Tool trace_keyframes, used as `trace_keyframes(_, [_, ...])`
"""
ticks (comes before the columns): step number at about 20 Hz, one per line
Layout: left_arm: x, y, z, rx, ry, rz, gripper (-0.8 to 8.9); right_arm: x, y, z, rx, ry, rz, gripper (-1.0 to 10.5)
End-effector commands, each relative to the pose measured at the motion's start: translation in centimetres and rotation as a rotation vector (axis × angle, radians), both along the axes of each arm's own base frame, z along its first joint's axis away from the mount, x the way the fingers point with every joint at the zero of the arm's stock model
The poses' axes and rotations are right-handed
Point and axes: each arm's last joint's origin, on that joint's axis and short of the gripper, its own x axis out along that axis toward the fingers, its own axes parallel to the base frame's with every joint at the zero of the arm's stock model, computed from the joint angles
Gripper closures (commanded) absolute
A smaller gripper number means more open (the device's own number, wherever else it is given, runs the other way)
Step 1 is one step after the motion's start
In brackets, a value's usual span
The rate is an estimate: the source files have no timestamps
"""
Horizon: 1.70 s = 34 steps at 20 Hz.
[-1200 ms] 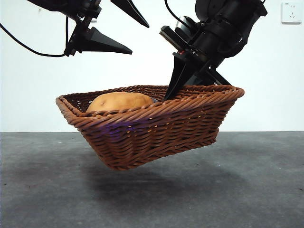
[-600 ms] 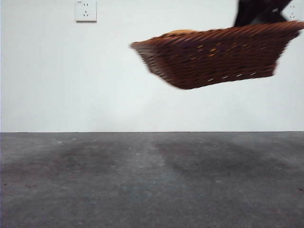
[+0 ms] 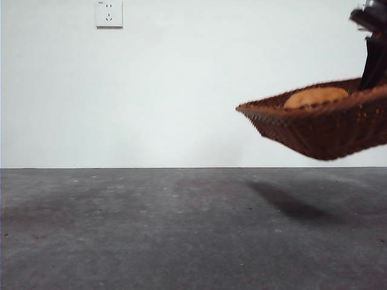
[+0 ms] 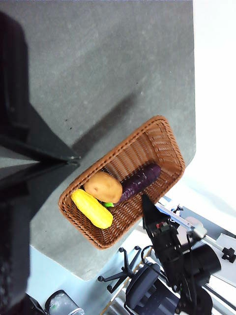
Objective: Help me put the vegetables on the table into the basket
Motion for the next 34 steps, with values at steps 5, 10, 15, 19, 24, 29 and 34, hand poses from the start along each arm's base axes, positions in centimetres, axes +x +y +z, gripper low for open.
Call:
trace_keyframes(5, [0.0, 0.1, 0.0, 0.019, -0.021, 0.026, 8.22, 1.7, 0.0, -5.9, 0.048, 0.048, 0.019, 9.6])
trace_keyframes(10, [0.0, 0.1, -0.2, 0.027, 0.001, 0.026, 8.22, 1.0, -1.0, -9.4, 0.054, 0.055, -0.017, 9.6])
trace_keyframes(15, [0.0, 0.1, -0.2, 0.028, 0.004, 0.025, 8.22, 1.5, -1.6, -12.2, 0.049, 0.097, -0.027, 9.6])
trace_keyframes(19, [0.2, 0.1, -0.3, 0.031, 0.014, 0.026, 8.22, 1.8, -1.5, -14.4, 0.058, 0.163, -0.026, 9.6])
trace_keyframes(24, [0.6, 0.0, -0.5, 0.052, 0.018, 0.037, 8.22, 1.9, -1.6, -14.6, 0.057, 0.173, -0.036, 8.3])
trace_keyframes(29, [0.8, -0.1, -0.7, 0.056, 0.03, 0.037, 8.22, 1.9, -1.5, -13.1, 0.063, 0.121, -0.029, 6.2])
trace_keyframes(34, [0.7, 0.0, -0.9, 0.069, 0.043, 0.033, 8.22, 0.7, -1.4, -7.2, 0.033, 0.007, -0.037, 6.3])
